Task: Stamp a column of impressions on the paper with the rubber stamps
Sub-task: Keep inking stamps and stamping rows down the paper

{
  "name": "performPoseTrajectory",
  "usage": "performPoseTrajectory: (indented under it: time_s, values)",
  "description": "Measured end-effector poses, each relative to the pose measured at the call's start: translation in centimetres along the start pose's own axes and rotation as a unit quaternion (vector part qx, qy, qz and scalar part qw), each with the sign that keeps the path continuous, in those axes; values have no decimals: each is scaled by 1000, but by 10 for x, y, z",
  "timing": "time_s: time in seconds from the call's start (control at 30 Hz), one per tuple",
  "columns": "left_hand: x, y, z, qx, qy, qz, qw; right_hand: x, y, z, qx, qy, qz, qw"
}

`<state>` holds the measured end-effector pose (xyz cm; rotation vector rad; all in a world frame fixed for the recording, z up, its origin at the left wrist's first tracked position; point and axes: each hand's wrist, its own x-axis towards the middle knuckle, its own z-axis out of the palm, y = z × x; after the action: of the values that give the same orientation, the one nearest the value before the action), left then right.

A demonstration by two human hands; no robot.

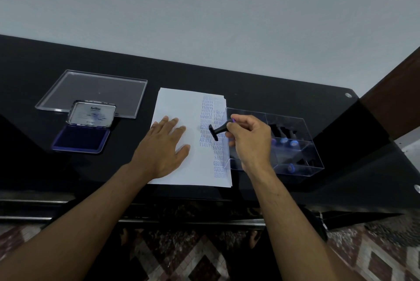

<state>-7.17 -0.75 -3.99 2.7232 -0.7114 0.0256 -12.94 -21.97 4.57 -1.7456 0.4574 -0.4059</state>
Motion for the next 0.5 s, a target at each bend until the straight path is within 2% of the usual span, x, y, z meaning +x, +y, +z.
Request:
performPoseTrajectory:
  time_s: [0.27, 0.5]
  values:
    - [-20, -13, -18, -22, 41, -20, 999, -12, -14, 26, 5, -46, -20, 999]
    - [-61, -53, -45, -19, 71, -88, 993, -33, -26, 85, -28, -117, -38, 992]
